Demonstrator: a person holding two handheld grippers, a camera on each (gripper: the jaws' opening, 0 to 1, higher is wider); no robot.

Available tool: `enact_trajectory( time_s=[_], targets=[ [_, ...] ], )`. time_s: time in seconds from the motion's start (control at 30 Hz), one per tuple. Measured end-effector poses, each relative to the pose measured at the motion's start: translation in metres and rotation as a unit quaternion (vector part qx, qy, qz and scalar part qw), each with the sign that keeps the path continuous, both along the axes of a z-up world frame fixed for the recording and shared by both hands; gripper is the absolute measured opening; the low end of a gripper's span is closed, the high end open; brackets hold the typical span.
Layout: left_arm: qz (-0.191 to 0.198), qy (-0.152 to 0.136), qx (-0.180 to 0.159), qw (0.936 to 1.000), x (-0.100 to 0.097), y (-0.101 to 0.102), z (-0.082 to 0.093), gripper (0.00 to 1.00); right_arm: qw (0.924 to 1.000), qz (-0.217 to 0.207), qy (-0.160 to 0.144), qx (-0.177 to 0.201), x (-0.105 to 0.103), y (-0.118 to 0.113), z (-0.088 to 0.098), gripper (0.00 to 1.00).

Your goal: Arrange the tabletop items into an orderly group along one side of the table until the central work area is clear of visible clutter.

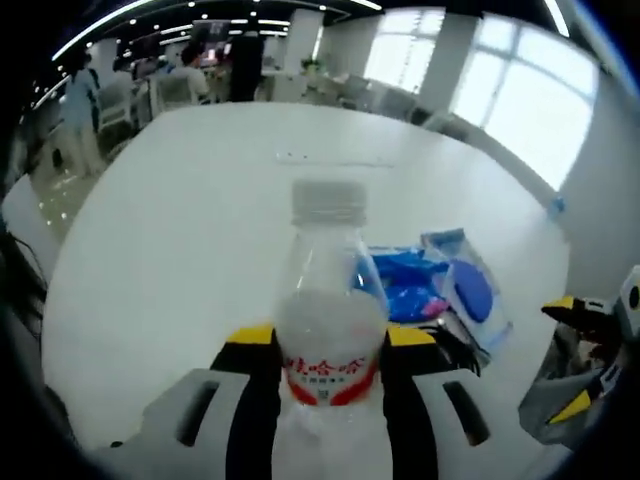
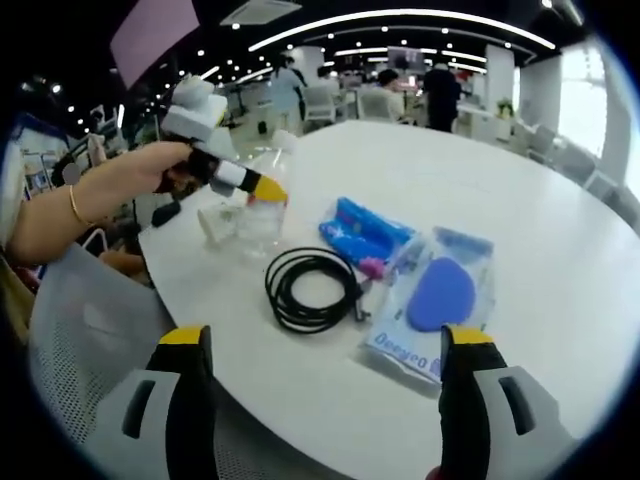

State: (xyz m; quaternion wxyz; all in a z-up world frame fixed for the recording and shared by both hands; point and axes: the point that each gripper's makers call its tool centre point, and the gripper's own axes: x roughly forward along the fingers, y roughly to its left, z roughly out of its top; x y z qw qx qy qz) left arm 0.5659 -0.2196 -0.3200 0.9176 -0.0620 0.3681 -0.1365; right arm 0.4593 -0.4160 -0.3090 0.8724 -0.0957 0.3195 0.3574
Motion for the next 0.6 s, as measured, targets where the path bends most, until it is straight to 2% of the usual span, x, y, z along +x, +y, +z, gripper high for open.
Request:
enact_trajectory(
  time_s=[0.13,0.17,0.33,0.6],
  targets=[
    [-0.001,-0.013,0.011,0.9999,-0.006,-0.001,0.006,0.36,1.0,-0.004,-0.002,-0.001,0.001,-0.002,0.001,0.93],
    [0.006,-0.035,0.011,0.9993,-0.003,0.001,0.011,0.36,1.0,-0.005,-0.003,-0.001,0.002,-0.003,0.001,0.93],
    [0.016,-0.077,-0.012,0.9969,0.005,0.005,0.031,0.36,1.0,-0.007,-0.004,-0.002,0.002,-0.003,0.001,0.93],
    [0.031,-0.136,-0.015,0.9902,0.019,0.013,0.063,0.36,1.0,-0.006,-0.002,-0.004,0.002,-0.004,0.0,0.93]
  ],
)
